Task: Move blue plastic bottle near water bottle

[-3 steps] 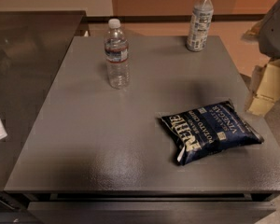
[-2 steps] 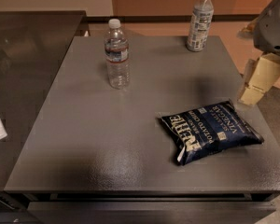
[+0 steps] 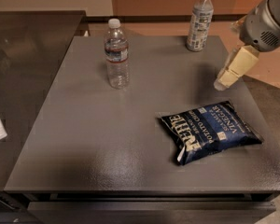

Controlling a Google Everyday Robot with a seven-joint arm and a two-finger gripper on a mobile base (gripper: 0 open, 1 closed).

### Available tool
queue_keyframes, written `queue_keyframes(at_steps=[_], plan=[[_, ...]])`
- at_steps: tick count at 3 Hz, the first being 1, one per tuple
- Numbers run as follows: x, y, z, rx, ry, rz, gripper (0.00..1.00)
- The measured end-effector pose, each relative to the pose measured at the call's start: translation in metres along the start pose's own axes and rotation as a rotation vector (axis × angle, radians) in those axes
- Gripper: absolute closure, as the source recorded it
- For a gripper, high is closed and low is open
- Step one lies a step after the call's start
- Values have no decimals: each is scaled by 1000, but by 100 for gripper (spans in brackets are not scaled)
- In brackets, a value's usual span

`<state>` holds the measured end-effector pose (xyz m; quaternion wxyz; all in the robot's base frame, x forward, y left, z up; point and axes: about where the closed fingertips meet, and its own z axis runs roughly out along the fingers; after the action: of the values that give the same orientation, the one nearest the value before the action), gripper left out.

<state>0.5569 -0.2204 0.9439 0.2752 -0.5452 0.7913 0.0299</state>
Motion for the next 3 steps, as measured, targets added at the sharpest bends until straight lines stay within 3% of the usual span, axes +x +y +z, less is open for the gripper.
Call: queue_keyframes(at_steps=[2, 3], plan=[[-3, -85, 39, 147, -136, 233, 0], [-8, -123, 57, 216, -189, 316, 0]])
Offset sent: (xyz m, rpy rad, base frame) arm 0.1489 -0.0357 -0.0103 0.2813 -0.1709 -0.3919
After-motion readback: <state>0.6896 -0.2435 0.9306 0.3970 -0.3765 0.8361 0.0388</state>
